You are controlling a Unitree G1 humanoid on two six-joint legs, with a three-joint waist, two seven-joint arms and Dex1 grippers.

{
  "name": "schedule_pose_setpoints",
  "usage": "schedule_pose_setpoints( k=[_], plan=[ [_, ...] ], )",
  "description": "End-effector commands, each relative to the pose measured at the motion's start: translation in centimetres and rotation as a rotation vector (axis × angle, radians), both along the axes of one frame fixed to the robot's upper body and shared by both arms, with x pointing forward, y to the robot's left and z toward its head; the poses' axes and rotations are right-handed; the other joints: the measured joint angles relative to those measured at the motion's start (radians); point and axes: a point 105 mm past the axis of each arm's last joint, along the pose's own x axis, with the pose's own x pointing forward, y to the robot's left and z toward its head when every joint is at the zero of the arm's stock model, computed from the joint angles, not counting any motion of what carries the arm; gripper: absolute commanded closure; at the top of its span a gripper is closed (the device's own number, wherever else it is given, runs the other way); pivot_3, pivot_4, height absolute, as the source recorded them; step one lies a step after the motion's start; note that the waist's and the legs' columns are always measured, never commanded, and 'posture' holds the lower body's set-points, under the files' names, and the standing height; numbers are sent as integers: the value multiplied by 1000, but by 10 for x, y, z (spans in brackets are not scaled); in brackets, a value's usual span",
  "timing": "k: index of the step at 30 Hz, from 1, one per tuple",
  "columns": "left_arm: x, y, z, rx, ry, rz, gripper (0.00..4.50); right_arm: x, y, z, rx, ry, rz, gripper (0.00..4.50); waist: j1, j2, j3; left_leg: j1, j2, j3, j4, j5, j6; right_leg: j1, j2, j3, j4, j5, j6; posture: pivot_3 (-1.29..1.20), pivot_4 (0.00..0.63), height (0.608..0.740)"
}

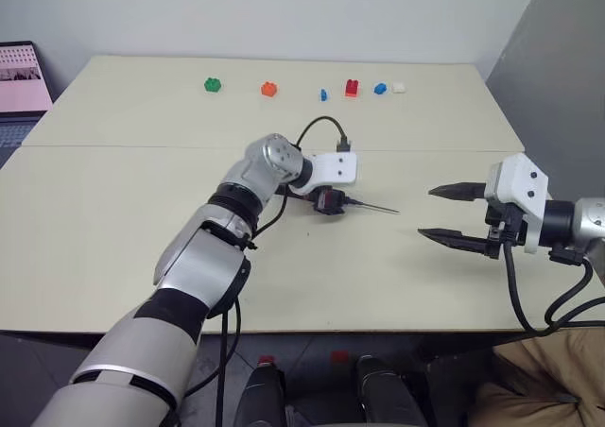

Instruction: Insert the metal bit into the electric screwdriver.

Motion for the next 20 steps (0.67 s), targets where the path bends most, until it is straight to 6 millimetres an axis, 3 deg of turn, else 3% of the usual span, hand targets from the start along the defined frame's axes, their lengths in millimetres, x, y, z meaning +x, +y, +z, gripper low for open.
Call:
schedule_pose_setpoints(
  k=[1,3,5,8,12,16,20],
  plan=[
    [-1,32,57,-190,-35,55,6,7,-10,5,-37,-31,-5,1007,-3,0,0,0,0,0,0,0,0,0,0,0,0,0,0,0,150,740],
    [-5,56,66,-228,-38,105,0,9,-14,4,-46,-20,-6,704,-10,0,0,1,1,0,0,0,0,0,0,0,1,0,0,0,150,740],
    [-13,99,65,-218,-28,193,0,11,-17,2,-64,-5,7,141,-14,1,0,2,1,0,-1,0,0,0,0,0,1,0,0,0,150,740],
    [-34,146,64,-223,10,292,0,12,-21,-1,-92,20,30,63,-27,1,0,2,1,0,0,0,0,1,0,0,2,0,0,0,150,740],
    [-66,184,54,-189,60,359,0,11,-28,-4,-125,52,54,63,-22,1,0,2,1,0,1,0,0,1,0,-1,3,0,0,0,150,740],
    [-89,199,42,-156,125,379,0,14,-33,-5,-144,60,56,63,-8,1,0,2,1,0,3,0,0,1,0,-1,3,-1,-2,0,150,740],
    [-96,202,32,-167,160,403,0,17,-35,-3,-149,57,63,63,0,1,0,2,1,0,4,0,0,2,0,-1,4,-3,-6,0,150,740]
  ],
)
